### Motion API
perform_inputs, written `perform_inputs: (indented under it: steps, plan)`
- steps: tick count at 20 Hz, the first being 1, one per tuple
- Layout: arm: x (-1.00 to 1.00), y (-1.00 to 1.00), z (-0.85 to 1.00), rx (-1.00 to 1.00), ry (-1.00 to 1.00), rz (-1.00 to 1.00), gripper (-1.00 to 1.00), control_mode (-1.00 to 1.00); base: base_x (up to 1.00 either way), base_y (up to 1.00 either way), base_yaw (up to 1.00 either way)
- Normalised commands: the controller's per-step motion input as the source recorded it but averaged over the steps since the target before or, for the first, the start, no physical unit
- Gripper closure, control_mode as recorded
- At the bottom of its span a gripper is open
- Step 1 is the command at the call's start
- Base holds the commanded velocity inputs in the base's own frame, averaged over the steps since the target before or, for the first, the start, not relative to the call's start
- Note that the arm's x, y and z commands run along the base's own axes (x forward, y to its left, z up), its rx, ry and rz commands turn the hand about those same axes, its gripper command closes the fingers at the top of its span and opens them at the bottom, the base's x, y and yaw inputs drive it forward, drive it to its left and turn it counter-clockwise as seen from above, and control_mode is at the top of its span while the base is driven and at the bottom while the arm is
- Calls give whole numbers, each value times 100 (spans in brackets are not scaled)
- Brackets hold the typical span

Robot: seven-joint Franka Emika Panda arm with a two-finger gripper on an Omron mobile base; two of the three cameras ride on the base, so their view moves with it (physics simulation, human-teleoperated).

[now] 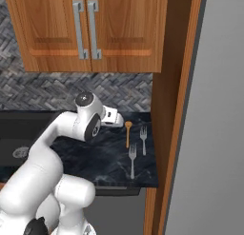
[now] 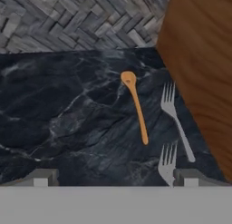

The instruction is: Organize the utensils by type. Pick up the wooden spoons from the counter and place them in the open cabinet. Then pick up the metallic utensils from the counter and place them in the open drawer.

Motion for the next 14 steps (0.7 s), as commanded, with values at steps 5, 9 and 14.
perform_inputs:
  steps: [5,9,14]
  plan:
    - [36,-21,-23,-11,21,0,-100,-100,0,0,0]
    - [27,-30,-31,0,19,3,-100,-100,0,0,0]
    - [21,-24,-28,0,6,5,-100,-100,0,0,0]
